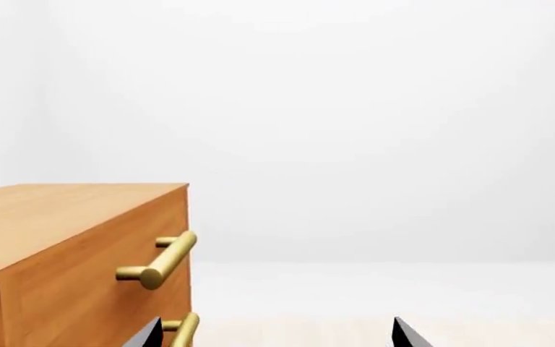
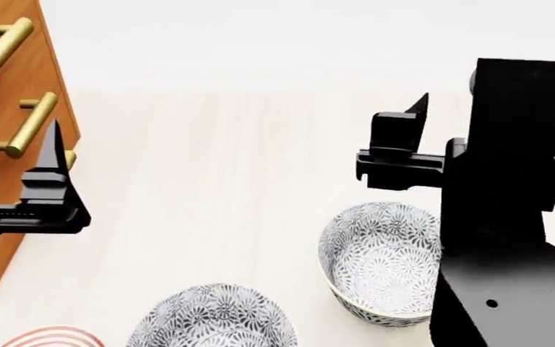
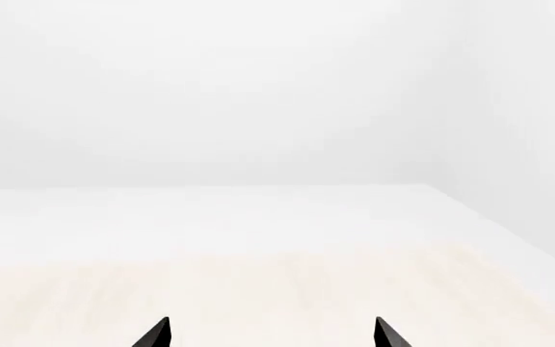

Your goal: Stack the bowl at the front on the bowl in the middle.

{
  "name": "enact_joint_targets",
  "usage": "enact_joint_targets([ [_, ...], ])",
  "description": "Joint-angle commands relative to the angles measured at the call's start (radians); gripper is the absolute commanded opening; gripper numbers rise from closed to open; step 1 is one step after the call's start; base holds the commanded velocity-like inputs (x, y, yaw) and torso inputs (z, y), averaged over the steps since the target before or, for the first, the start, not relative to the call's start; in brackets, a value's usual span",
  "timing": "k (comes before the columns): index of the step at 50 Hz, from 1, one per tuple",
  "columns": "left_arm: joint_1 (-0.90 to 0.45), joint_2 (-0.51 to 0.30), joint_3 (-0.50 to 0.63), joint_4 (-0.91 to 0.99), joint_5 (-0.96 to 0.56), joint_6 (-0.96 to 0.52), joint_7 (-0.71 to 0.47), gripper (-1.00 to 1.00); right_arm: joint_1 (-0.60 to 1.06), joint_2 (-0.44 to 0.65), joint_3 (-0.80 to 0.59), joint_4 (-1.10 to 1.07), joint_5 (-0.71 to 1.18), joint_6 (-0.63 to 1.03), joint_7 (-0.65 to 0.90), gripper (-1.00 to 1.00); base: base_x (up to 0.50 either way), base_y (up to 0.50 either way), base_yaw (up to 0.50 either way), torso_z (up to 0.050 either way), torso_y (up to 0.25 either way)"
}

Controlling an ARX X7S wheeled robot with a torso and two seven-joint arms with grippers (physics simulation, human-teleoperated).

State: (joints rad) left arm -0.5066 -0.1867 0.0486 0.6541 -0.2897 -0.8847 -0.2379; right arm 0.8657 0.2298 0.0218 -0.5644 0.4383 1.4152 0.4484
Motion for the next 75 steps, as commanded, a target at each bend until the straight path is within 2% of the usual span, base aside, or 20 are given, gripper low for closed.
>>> enact_joint_targets([
  [1,-0.006,-0.003,-0.007,0.016,-0.016,-0.018,-0.009,1.00,0.261,0.172,0.095,0.220,0.696,0.145,0.469,1.00,0.00,0.00,0.00,0.000,0.000],
  [3,-0.007,-0.003,-0.005,0.012,-0.017,-0.015,-0.010,1.00,0.287,0.187,0.075,0.276,0.732,0.152,0.515,1.00,0.00,0.00,0.00,0.000,0.000],
  [5,-0.009,-0.003,-0.002,0.007,-0.017,-0.013,-0.010,1.00,0.315,0.201,0.069,0.376,0.859,0.151,0.603,1.00,0.00,0.00,0.00,0.000,0.000],
  [20,-0.015,-0.010,0.005,-0.018,-0.022,0.004,-0.011,1.00,0.388,0.298,-0.007,0.702,0.796,0.067,0.441,1.00,0.00,0.00,0.00,0.000,0.000],
  [24,-0.016,-0.009,0.008,-0.027,-0.023,0.009,-0.012,1.00,0.396,0.332,-0.071,0.780,0.724,0.008,0.359,1.00,0.00,0.00,0.00,0.000,0.000],
  [29,-0.018,-0.013,0.008,-0.025,-0.029,0.006,-0.012,1.00,0.401,0.325,-0.062,0.913,0.735,0.036,0.359,1.00,0.00,0.00,0.00,0.000,0.000],
  [36,-0.020,-0.016,0.014,-0.035,-0.032,0.014,-0.011,1.00,0.369,0.329,-0.131,1.021,0.693,-0.020,0.232,1.00,0.00,0.00,0.00,0.000,0.000],
  [39,-0.029,-0.019,0.016,-0.045,-0.034,0.018,-0.007,1.00,0.389,0.315,-0.201,1.144,0.644,-0.052,0.134,1.00,0.00,0.00,0.00,0.000,0.000],
  [40,-0.032,-0.027,0.012,-0.045,-0.038,0.015,-0.001,1.00,0.394,0.231,-0.351,1.294,0.504,-0.188,-0.016,1.00,0.00,0.00,0.00,0.000,0.000],
  [41,-0.032,-0.027,0.012,-0.045,-0.038,0.016,-0.001,1.00,0.422,0.217,-0.432,1.444,0.472,-0.221,-0.166,1.00,0.00,0.00,0.00,0.000,0.000],
  [42,-0.031,-0.028,0.013,-0.048,-0.038,0.018,-0.002,1.00,0.431,0.210,-0.444,1.499,0.459,-0.236,-0.230,1.00,0.00,0.00,0.00,0.000,0.000],
  [68,-0.026,-0.041,0.006,-0.051,-0.060,0.021,-0.010,1.00,0.503,0.112,-0.549,1.845,0.336,-0.416,-0.453,1.00,0.00,0.00,0.00,0.000,0.000],
  [75,-0.023,-0.046,0.004,-0.058,-0.063,0.027,-0.012,1.00,0.489,0.105,-0.506,1.871,0.284,-0.428,-0.464,1.00,0.00,0.00,0.00,0.000,0.000],
])
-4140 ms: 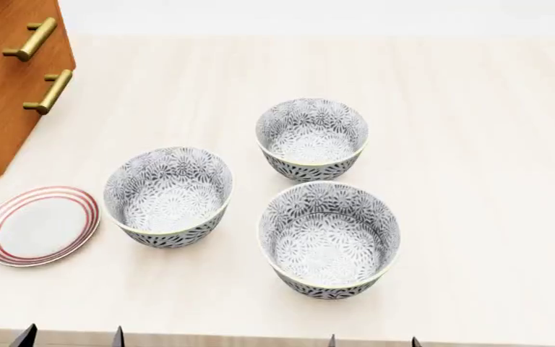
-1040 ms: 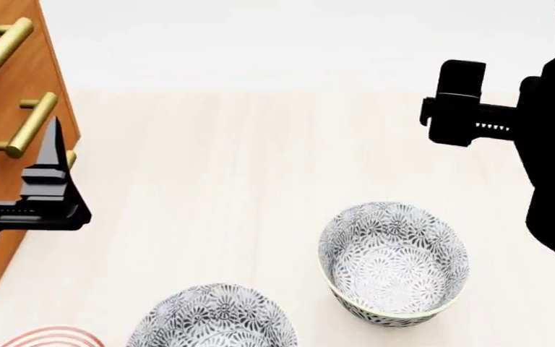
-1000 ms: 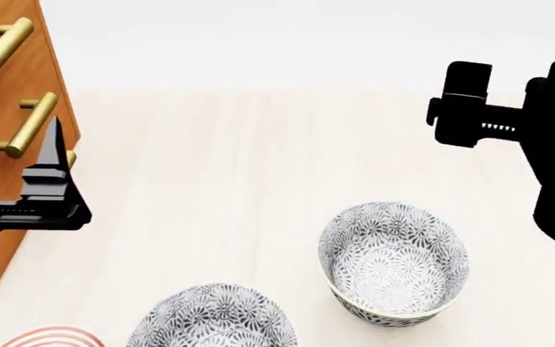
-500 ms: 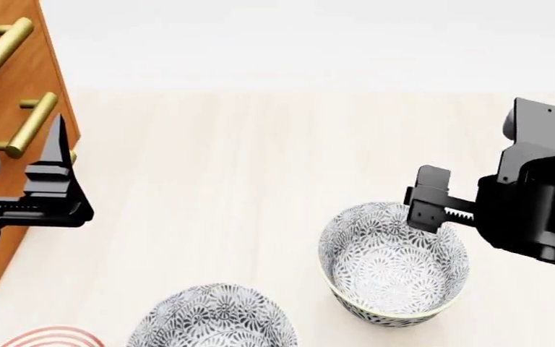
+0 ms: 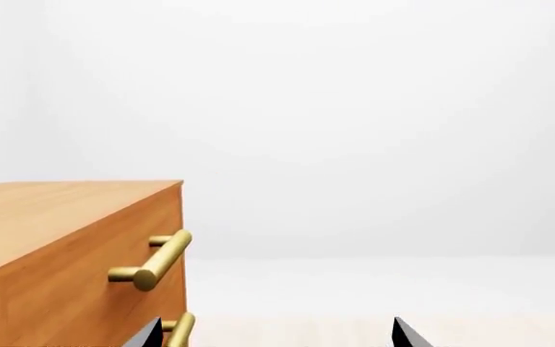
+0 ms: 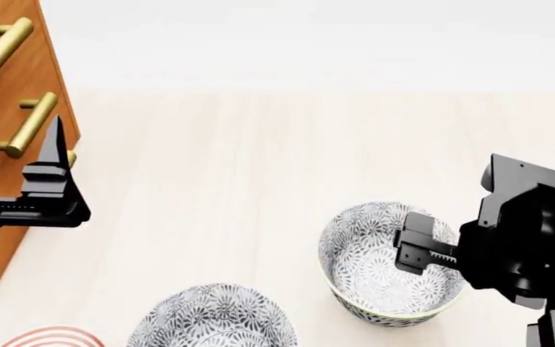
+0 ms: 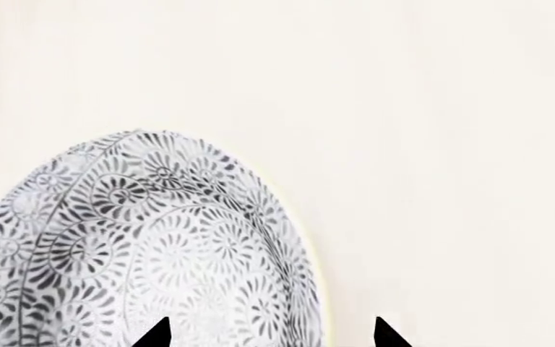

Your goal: Stack the bowl at the front on the bowl in the middle.

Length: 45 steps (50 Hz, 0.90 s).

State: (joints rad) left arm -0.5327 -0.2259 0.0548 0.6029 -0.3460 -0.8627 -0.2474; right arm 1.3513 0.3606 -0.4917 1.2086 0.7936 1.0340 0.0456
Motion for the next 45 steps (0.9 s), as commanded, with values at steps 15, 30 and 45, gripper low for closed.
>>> enact_joint_targets([
  [15,0.007,-0.012,-0.003,-0.002,-0.019,0.002,-0.007,1.00,-0.028,-0.048,0.181,0.099,-0.279,-0.033,-0.092,1.00,0.00,0.00,0.00,0.000,0.000],
  [30,0.007,-0.019,-0.002,-0.004,-0.030,0.001,-0.011,1.00,-0.047,-0.066,0.359,0.099,-0.491,-0.025,-0.121,1.00,0.00,0.00,0.00,0.000,0.000],
  [45,0.007,-0.025,0.002,-0.010,-0.036,0.007,-0.016,1.00,-0.051,-0.086,0.455,0.099,-0.636,-0.041,-0.148,-1.00,0.00,0.00,0.00,0.000,0.000],
])
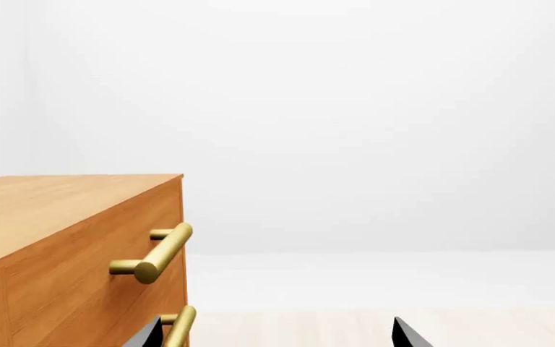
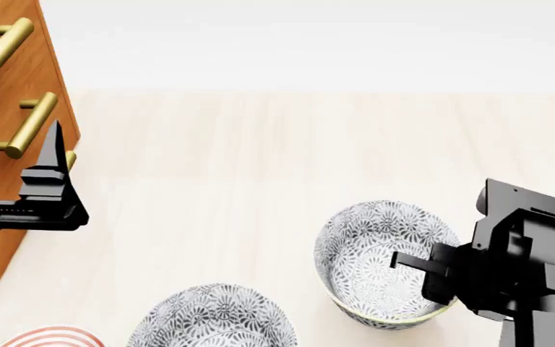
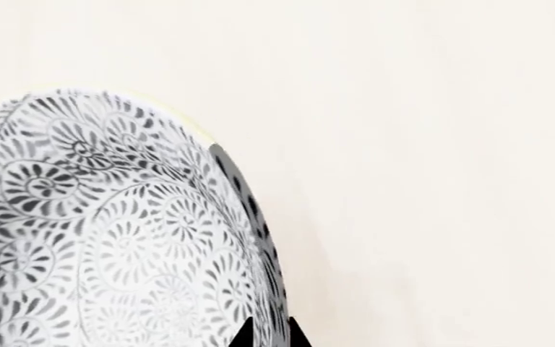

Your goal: Stack the bowl at the front on the bowl in the middle.

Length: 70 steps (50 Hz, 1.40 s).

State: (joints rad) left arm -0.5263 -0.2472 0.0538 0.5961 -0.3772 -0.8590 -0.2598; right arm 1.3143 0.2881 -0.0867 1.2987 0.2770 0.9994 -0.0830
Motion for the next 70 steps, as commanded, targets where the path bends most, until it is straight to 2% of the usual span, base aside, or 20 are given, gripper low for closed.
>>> enact_joint_targets([
  [1,0.000,-0.004,0.001,-0.002,-0.007,0.001,-0.004,1.00,-0.015,-0.014,0.054,0.009,-0.126,-0.008,-0.022,-1.00,0.00,0.00,0.00,0.000,0.000],
  [11,-0.001,-0.007,0.003,-0.004,-0.015,0.000,-0.006,1.00,0.013,-0.025,0.072,-0.012,-0.169,-0.013,-0.072,-1.00,0.00,0.00,0.00,0.000,0.000],
  [12,-0.002,-0.007,0.003,-0.003,-0.015,0.000,-0.007,1.00,0.006,-0.023,0.077,-0.053,-0.165,0.008,-0.069,-1.00,0.00,0.00,0.00,0.000,0.000],
  [15,-0.003,-0.008,0.005,-0.004,-0.016,0.000,-0.008,1.00,-0.068,-0.015,0.145,-0.389,-0.109,0.228,-0.039,-1.00,0.00,0.00,0.00,0.000,0.000],
  [17,-0.005,-0.010,0.003,-0.003,-0.019,-0.003,-0.009,1.00,-0.093,-0.016,0.169,-0.535,-0.093,0.326,-0.018,-1.00,0.00,0.00,0.00,0.000,0.000],
  [28,-0.014,-0.013,0.000,0.000,-0.029,-0.011,-0.015,1.00,-0.119,-0.013,0.224,-0.910,-0.034,0.563,0.004,-1.00,0.00,0.00,0.00,0.000,0.000],
  [30,-0.015,-0.014,0.000,0.004,-0.031,-0.015,-0.017,1.00,-0.112,0.021,0.212,-0.921,0.130,0.571,0.115,-1.00,0.00,0.00,0.00,0.000,0.000],
  [33,-0.016,-0.015,-0.003,0.007,-0.035,-0.019,-0.018,1.00,-0.121,0.109,0.183,-0.949,0.580,0.571,0.450,-1.00,0.00,0.00,0.00,0.000,0.000],
  [35,-0.015,-0.017,-0.004,0.008,-0.036,-0.019,-0.019,1.00,-0.121,0.140,0.171,-0.965,0.768,0.570,0.589,-1.00,0.00,0.00,0.00,0.000,0.000],
  [40,-0.015,-0.017,-0.004,0.011,-0.040,-0.021,-0.022,1.00,-0.104,0.188,0.124,-0.968,1.137,0.568,0.884,-1.00,0.00,0.00,0.00,0.000,0.000],
  [44,-0.015,-0.018,-0.003,0.010,-0.041,-0.019,-0.024,1.00,-0.091,0.207,0.090,-0.977,1.327,0.563,1.038,-1.00,0.00,0.00,0.00,0.000,0.000],
  [55,-0.019,-0.018,0.000,0.012,-0.047,-0.021,-0.032,1.00,-0.074,0.235,-0.026,-1.045,1.655,0.530,1.287,-1.00,0.00,0.00,0.00,0.000,0.000],
  [70,-0.018,-0.021,-0.001,0.009,-0.055,-0.017,-0.038,1.00,-0.121,0.251,-0.120,-1.191,1.848,0.469,1.379,-1.00,0.00,0.00,0.00,0.000,0.000],
])
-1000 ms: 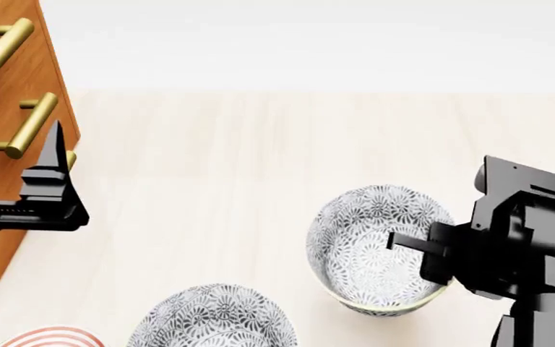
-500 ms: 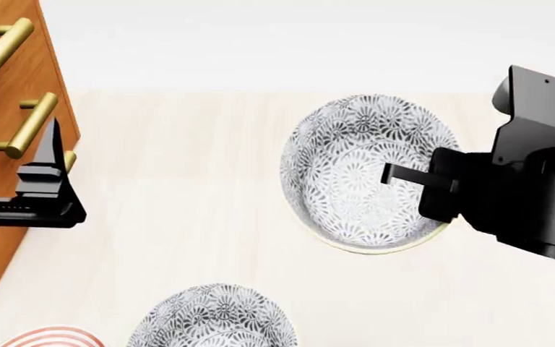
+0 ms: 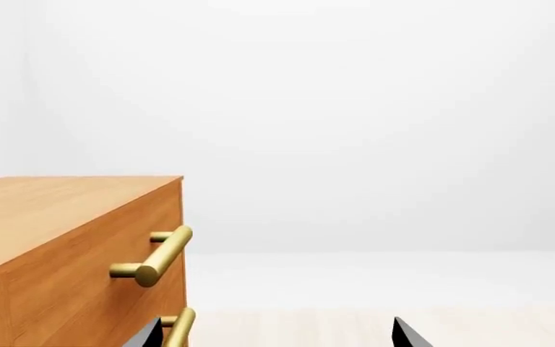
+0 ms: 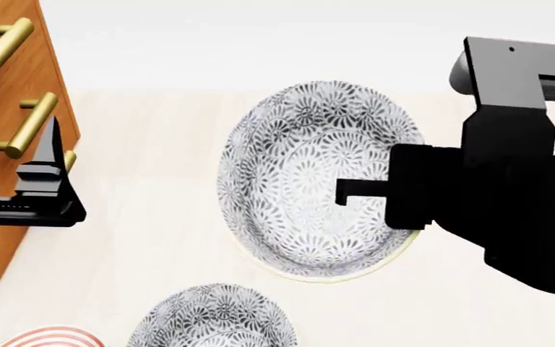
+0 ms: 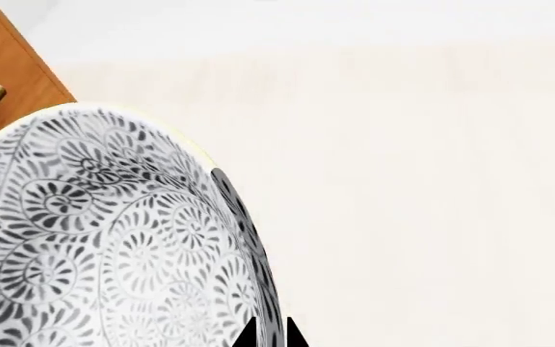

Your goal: Stack the bowl at the front on the bowl in the middle.

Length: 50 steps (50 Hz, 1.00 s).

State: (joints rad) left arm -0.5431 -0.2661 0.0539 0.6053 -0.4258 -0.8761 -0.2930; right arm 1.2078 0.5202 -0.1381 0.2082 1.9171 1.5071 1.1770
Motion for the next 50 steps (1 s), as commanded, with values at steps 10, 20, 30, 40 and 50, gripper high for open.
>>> enact_joint_targets([
  [10,-0.002,-0.004,-0.002,0.003,-0.013,-0.002,-0.011,1.00,-0.081,0.025,-0.097,-0.192,0.259,-0.058,0.120,-1.00,0.00,0.00,0.00,0.000,0.000],
  [20,-0.008,-0.006,0.001,0.003,-0.020,-0.003,-0.014,1.00,-0.128,0.001,-0.134,-0.256,0.255,-0.063,0.110,-1.00,0.00,0.00,0.00,0.000,0.000],
  [30,-0.005,-0.010,0.002,-0.003,-0.022,0.005,-0.014,1.00,-0.135,-0.023,-0.159,-0.263,0.229,-0.064,0.080,-1.00,0.00,0.00,0.00,0.000,0.000],
  [40,-0.002,-0.012,0.004,-0.008,-0.025,0.010,-0.018,1.00,-0.128,-0.075,-0.152,-0.218,0.100,-0.032,-0.032,-1.00,0.00,0.00,0.00,0.000,0.000],
  [50,0.003,-0.015,0.001,-0.006,-0.032,0.012,-0.023,1.00,-0.126,-0.093,-0.146,-0.165,0.043,-0.054,-0.112,-1.00,0.00,0.00,0.00,0.000,0.001],
])
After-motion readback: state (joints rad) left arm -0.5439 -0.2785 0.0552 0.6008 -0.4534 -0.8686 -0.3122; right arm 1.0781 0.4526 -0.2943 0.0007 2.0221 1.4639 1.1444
